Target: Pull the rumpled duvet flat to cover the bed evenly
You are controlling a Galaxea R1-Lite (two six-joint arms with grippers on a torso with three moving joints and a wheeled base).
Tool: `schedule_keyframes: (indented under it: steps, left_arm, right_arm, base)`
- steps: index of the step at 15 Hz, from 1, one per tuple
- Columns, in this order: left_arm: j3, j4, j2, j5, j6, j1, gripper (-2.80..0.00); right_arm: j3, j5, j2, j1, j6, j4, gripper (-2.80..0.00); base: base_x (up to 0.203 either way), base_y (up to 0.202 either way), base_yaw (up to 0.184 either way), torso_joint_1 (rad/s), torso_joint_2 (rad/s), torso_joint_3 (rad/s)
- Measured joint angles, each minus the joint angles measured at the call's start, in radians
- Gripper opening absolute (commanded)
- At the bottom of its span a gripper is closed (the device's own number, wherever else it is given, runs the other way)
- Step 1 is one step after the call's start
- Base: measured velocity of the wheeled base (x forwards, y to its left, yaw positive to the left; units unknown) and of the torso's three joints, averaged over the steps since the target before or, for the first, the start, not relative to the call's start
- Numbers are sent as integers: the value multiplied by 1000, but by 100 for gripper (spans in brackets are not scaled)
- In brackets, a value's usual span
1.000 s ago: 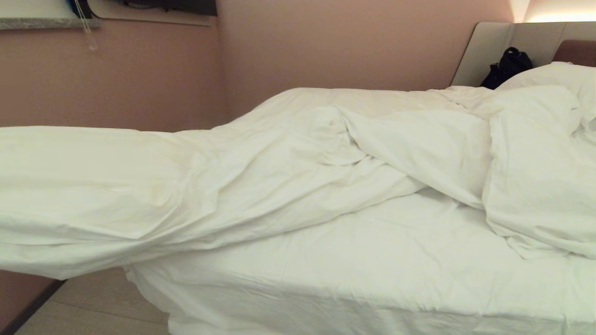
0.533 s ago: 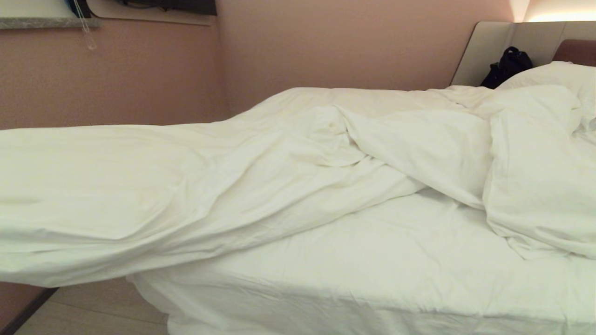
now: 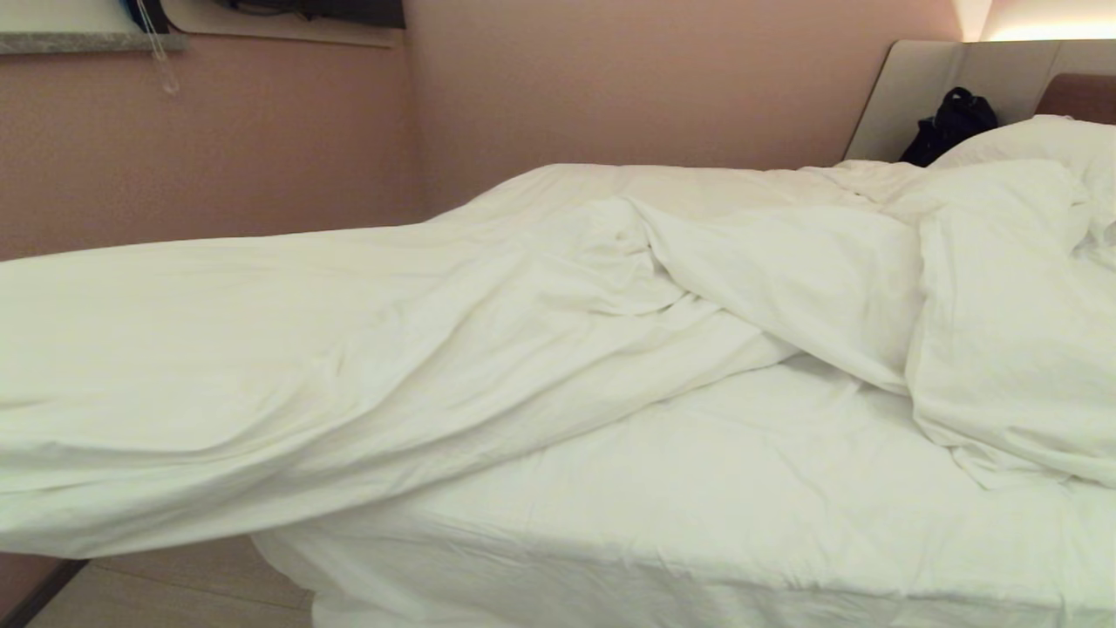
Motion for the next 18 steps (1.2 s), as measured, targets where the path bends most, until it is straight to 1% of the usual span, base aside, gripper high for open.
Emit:
schedule_keyframes:
  steps: [2,5,12,13,18]
  left_arm:
    - [14,0,8,-1,0,2,-280]
    - [23,-2,13,-24,0,3,-280]
    - [64,-3,24,-34,-1,6,-280]
    - [73,-3,23,-39,-1,7,0]
    - [107,-5,3,-53,5,6,0]
  right_arm:
    - [0,0,0,0,0,-1,-280]
    - [0,0,0,0,0,0,-280]
    - [0,0,0,0,0,0,-280]
    - [0,0,0,0,0,0,-280]
    - [0,0,0,0,0,0,-280]
  base:
    - [0,0,0,0,0,0]
    - [0,0,0,0,0,0]
    - [0,0,0,0,0,0]
    - [0,0,0,0,0,0]
    - [0,0,0,0,0,0]
